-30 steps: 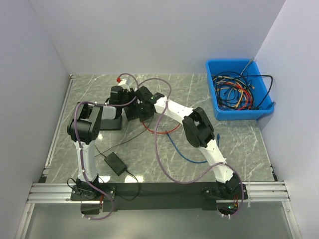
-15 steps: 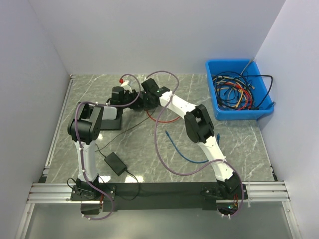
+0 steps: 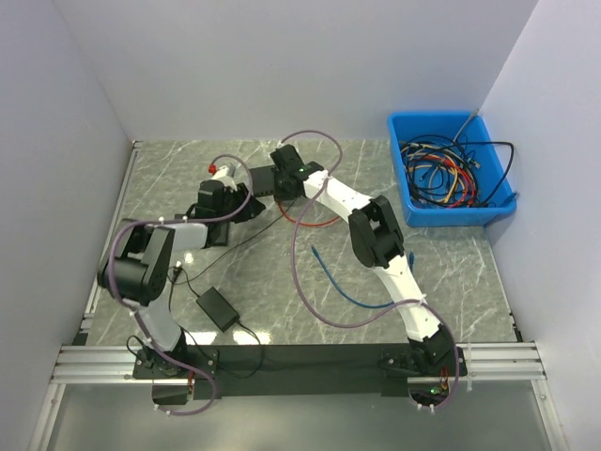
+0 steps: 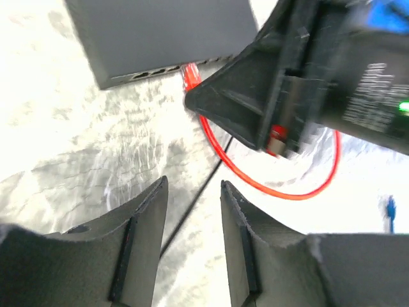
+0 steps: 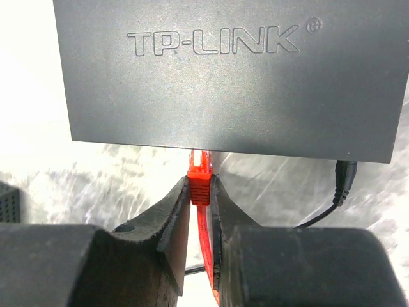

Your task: Insert the plug into the switch port

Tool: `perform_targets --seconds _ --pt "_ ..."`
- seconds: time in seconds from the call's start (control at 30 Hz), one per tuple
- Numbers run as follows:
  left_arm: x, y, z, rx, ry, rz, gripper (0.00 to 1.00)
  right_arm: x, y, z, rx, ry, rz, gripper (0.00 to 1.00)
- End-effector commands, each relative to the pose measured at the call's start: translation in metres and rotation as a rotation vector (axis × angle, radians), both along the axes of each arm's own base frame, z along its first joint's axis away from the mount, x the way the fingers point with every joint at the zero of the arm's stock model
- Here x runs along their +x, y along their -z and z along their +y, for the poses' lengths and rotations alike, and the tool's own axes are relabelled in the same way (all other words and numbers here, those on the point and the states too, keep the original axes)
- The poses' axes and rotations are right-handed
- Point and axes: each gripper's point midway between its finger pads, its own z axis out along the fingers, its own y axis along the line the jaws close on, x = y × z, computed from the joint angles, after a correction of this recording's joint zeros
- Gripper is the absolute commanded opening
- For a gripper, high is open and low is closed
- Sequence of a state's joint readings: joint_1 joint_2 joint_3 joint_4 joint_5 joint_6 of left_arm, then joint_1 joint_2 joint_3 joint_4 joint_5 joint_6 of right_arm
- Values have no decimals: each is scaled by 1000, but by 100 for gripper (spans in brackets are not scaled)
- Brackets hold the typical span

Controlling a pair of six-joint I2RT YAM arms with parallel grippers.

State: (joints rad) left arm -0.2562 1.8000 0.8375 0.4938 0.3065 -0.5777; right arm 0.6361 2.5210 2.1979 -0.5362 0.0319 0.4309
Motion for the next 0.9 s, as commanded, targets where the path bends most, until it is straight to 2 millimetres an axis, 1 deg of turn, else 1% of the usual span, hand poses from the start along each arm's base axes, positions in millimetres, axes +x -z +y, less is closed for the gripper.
perform_targets --seconds 0.0,0.13,0.27,0.33,0.37,0.4,0.43,0.5,0.57,0.6,0.63,0.67,0.7,0.77,0.8,0.83,0.87 --pt "7 -48 14 -23 -109 -108 45 38 -29 -4 84 82 -91 5" --pt "6 -58 25 -9 -171 -118 45 49 -36 -9 137 112 -95 7" --pt "6 -62 29 -5 -197 -108 45 68 -45 -25 173 167 -118 11" --pt "6 -65 32 -2 -212 -110 44 75 -46 -28 193 181 -122 12" --pt "5 -63 33 1 -221 -100 45 81 -51 -30 207 191 -130 12" --pt "4 -69 35 -1 -229 -108 44 87 -49 -37 208 205 -133 13" --pt "4 -70 37 5 -243 -110 45 93 -54 -40 216 211 -148 13" --pt "2 -73 40 15 -251 -106 45 102 -56 -52 222 237 -159 14" --pt "2 -75 44 28 -269 -106 45 110 -61 -59 235 253 -177 15" --pt "1 -76 45 31 -274 -104 45 116 -60 -67 240 264 -181 16" --pt "1 -76 48 36 -285 -102 45 120 -65 -68 251 266 -194 16" --pt "1 -78 48 36 -286 -104 45 122 -65 -71 254 273 -194 16" --pt "0 -81 48 34 -286 -108 45 125 -67 -73 256 276 -200 18" --pt "-2 -81 49 36 -287 -99 45 125 -65 -74 270 264 -187 23" --pt "-2 -85 49 34 -289 -103 46 125 -66 -75 275 264 -186 28" --pt "-3 -84 50 37 -290 -96 46 124 -65 -74 276 261 -181 32" --pt "-4 -86 50 37 -292 -99 46 125 -63 -77 272 268 -177 36"
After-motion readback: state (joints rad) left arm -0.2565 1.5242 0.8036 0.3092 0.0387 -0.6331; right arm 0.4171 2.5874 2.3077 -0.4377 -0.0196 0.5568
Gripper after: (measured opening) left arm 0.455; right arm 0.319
